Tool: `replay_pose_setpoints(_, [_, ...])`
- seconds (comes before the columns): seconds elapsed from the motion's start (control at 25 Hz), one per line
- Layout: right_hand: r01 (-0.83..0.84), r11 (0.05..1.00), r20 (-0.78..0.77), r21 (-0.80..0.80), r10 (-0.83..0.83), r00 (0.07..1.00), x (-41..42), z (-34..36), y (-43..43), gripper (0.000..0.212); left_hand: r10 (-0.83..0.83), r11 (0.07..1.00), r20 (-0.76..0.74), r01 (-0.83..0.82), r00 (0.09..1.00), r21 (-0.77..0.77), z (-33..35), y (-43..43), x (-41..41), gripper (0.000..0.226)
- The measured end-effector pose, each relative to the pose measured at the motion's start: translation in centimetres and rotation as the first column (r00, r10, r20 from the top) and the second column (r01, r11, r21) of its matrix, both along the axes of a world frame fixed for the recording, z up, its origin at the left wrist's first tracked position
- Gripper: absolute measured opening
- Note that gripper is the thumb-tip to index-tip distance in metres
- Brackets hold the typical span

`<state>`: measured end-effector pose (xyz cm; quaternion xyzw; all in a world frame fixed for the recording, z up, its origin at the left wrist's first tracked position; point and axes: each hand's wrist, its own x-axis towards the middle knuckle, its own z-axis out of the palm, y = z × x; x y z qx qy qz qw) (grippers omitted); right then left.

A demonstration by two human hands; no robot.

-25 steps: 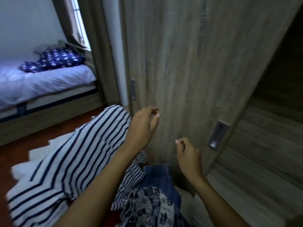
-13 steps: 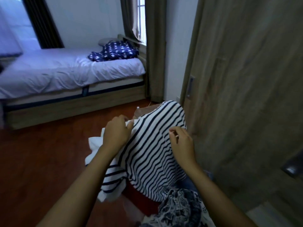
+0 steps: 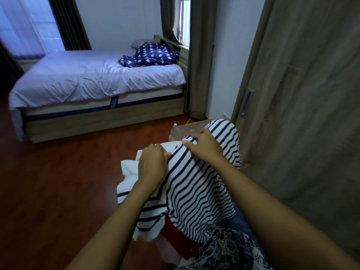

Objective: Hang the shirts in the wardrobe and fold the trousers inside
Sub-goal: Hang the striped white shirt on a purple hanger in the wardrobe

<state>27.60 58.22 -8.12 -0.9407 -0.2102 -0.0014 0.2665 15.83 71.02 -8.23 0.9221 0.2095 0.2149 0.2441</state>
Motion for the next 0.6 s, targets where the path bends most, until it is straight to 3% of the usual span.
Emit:
replay_pose_setpoints(0.12, [0.048, 0.995, -0.001, -0.083, -0.048, 0.999, 1.4, 0.2, 1.5, 0.045, -0.054, 0.998, 0.031, 0.052, 0.998, 0.043, -0.7, 0.1, -0.1, 0.030])
replay_pose_setpoints(0.24, [0.039, 0.999, 0.023, -0.019, -0.038, 0.999, 1.5, 0.0, 2.2, 0.025, -0.087, 0.995, 0.079, 0.083, 0.993, 0.057, -0.7, -0.3, -0.7, 0.017])
replay_pose_setpoints(0.4, [-0.008, 0.958, 0.106, 0.287, -0.024, 0.994, 0.2, -0.1, 1.2, 0.020, -0.149, 0.988, 0.103, 0.144, 0.984, 0.052, -0.5, -0.6, -1.0, 0.017])
replay_pose_setpoints(0.48, [0.013, 0.888, 0.071, 0.460, -0.051, 0.996, -0.5, 0.1, 0.2, 0.013, -0.209, 0.974, 0.126, 0.217, 0.970, -0.059, -0.6, -0.6, -1.1, 0.018])
replay_pose_setpoints(0.56, [0.028, 0.804, 0.003, 0.594, -0.038, 0.999, -1.5, 0.4, -0.9, 0.009, -0.153, 0.967, 0.194, 0.187, 0.969, -0.172, -0.3, -0.2, -1.1, 0.015])
replay_pose_setpoints(0.6, [0.043, 0.766, -0.027, 0.642, -0.033, 0.999, -2.1, 0.5, -1.6, 0.009, -0.059, 0.984, 0.190, 0.089, 0.980, -0.155, -0.2, 0.4, -1.1, 0.016])
